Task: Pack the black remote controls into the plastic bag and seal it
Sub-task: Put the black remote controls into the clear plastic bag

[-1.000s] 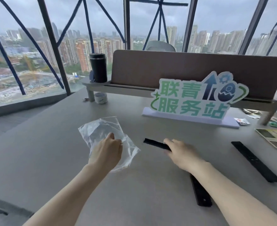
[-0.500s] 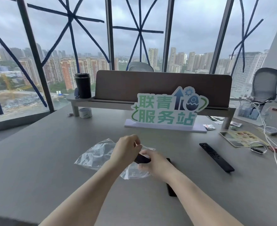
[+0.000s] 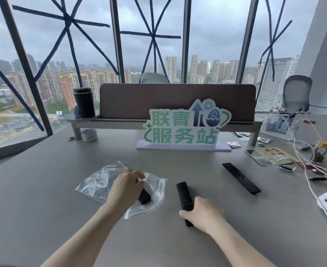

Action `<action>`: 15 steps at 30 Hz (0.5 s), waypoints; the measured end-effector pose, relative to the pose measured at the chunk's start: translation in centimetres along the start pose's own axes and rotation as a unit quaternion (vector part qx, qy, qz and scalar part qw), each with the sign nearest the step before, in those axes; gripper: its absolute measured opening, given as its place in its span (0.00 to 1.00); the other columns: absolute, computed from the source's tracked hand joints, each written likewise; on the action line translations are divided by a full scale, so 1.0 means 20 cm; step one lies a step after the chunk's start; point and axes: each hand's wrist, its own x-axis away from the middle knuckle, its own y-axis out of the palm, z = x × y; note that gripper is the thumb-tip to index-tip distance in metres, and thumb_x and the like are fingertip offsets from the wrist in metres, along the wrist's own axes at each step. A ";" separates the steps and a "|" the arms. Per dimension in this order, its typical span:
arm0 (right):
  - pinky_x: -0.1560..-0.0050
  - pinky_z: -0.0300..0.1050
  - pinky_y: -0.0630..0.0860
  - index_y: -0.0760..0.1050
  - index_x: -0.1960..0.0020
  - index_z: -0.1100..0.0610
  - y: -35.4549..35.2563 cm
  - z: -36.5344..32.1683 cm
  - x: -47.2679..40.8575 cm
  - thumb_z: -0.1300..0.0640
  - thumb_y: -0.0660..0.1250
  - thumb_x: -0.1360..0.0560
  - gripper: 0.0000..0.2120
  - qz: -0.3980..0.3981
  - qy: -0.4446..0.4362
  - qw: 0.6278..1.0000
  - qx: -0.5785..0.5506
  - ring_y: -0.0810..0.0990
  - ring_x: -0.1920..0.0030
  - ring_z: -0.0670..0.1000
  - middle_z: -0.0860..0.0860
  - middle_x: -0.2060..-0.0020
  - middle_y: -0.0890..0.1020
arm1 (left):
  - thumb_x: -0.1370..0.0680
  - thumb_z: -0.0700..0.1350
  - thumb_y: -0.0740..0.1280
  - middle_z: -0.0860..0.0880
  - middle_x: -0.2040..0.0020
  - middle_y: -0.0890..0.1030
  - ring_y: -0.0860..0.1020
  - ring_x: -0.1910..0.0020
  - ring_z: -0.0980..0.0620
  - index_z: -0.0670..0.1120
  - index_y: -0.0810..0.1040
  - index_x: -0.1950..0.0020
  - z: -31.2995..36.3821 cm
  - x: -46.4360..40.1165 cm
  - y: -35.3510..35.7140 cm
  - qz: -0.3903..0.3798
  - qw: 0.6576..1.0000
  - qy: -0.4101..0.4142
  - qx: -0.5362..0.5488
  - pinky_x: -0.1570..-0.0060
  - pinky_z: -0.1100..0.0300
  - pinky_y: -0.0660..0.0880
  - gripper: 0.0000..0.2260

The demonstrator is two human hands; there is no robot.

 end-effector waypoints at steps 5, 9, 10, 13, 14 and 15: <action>0.78 0.38 0.62 0.68 0.60 0.55 -0.09 0.14 0.01 0.50 0.64 0.27 0.10 -0.075 -0.010 0.962 -0.261 0.69 0.82 0.51 0.53 0.71 0.82 | 0.27 0.46 0.66 0.50 0.63 0.82 0.78 0.60 0.49 0.49 0.82 0.60 0.03 0.01 -0.02 0.032 0.999 -0.004 0.013 0.63 0.58 0.71 0.06; 0.78 0.37 0.51 0.67 0.59 0.57 -0.26 0.28 0.11 0.52 0.64 0.22 0.11 -0.117 -0.020 0.887 -0.446 0.59 0.82 0.48 0.54 0.75 0.74 | 0.27 0.46 0.66 0.52 0.65 0.83 0.78 0.63 0.50 0.50 0.83 0.60 0.16 -0.02 0.01 0.019 0.998 0.002 0.064 0.65 0.60 0.68 0.07; 0.78 0.37 0.51 0.67 0.59 0.56 -0.29 0.28 0.13 0.52 0.64 0.22 0.11 -0.137 -0.025 0.880 -0.455 0.58 0.81 0.48 0.53 0.76 0.72 | 0.27 0.46 0.66 0.51 0.64 0.83 0.78 0.63 0.50 0.49 0.83 0.60 0.20 -0.04 0.02 0.013 0.997 0.011 0.078 0.65 0.60 0.68 0.06; 0.79 0.37 0.51 0.69 0.58 0.55 -0.29 0.21 0.12 0.49 0.64 0.22 0.10 -0.189 -0.037 0.878 -0.438 0.57 0.80 0.46 0.48 0.77 0.66 | 0.26 0.46 0.66 0.53 0.67 0.81 0.77 0.67 0.53 0.49 0.83 0.61 0.36 -0.07 0.03 -0.002 0.994 0.038 0.105 0.66 0.60 0.68 0.07; 0.79 0.38 0.51 0.71 0.58 0.54 -0.26 0.15 0.11 0.48 0.64 0.22 0.11 -0.198 -0.042 0.873 -0.444 0.57 0.80 0.46 0.48 0.77 0.66 | 0.27 0.46 0.67 0.54 0.67 0.81 0.76 0.68 0.55 0.49 0.83 0.62 0.40 -0.08 0.03 -0.001 0.993 0.047 0.110 0.66 0.61 0.68 0.07; 0.78 0.38 0.52 0.71 0.59 0.54 -0.23 0.09 0.09 0.47 0.64 0.22 0.12 -0.204 -0.048 0.859 -0.467 0.57 0.80 0.46 0.48 0.77 0.66 | 0.27 0.46 0.67 0.55 0.67 0.81 0.76 0.68 0.57 0.49 0.83 0.61 0.44 -0.09 0.03 0.001 0.992 0.054 0.116 0.66 0.62 0.69 0.06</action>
